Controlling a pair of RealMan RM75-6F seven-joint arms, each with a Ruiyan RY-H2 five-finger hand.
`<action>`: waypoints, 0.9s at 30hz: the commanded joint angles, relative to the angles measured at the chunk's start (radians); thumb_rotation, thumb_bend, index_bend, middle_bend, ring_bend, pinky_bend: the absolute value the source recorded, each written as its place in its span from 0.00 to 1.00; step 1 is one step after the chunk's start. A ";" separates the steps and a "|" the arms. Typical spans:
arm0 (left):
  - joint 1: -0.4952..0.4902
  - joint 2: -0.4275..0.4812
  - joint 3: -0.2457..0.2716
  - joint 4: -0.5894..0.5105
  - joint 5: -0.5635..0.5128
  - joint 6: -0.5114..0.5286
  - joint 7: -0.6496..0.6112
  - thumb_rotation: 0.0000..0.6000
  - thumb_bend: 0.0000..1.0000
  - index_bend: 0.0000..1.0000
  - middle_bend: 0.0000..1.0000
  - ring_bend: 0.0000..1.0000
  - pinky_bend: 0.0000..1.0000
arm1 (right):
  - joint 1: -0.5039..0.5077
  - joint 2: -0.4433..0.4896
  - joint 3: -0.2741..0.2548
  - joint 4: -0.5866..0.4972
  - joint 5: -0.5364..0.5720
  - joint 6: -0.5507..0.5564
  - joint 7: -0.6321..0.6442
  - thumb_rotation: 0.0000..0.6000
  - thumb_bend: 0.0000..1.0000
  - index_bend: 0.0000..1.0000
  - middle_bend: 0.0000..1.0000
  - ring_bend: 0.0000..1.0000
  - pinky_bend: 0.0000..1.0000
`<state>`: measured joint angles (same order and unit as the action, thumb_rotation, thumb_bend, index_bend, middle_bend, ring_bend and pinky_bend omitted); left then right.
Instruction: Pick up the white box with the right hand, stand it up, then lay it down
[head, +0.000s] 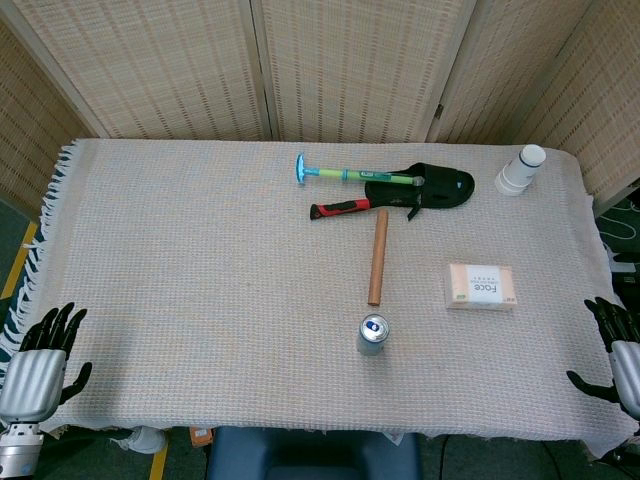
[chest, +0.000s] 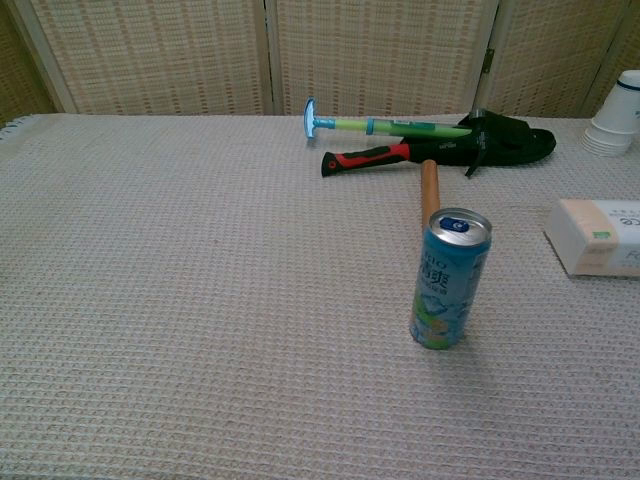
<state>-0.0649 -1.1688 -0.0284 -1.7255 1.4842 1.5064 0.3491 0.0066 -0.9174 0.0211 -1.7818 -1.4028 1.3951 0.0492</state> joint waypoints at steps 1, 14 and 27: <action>0.000 0.000 0.001 0.001 0.000 -0.001 0.000 1.00 0.34 0.10 0.00 0.00 0.15 | 0.000 0.000 0.000 0.001 -0.001 0.001 0.000 1.00 0.14 0.00 0.01 0.00 0.00; 0.001 0.006 0.000 -0.008 -0.002 0.000 -0.016 1.00 0.34 0.10 0.00 0.00 0.15 | 0.010 -0.010 0.012 0.009 -0.015 0.013 -0.020 1.00 0.14 0.00 0.01 0.00 0.00; 0.002 0.014 -0.002 -0.012 -0.004 0.003 -0.028 1.00 0.34 0.10 0.00 0.00 0.15 | 0.219 -0.001 0.113 -0.035 0.149 -0.235 -0.233 1.00 0.14 0.00 0.01 0.00 0.00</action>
<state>-0.0626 -1.1547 -0.0299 -1.7371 1.4798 1.5098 0.3207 0.1939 -0.9145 0.1202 -1.8153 -1.2816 1.1984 -0.1538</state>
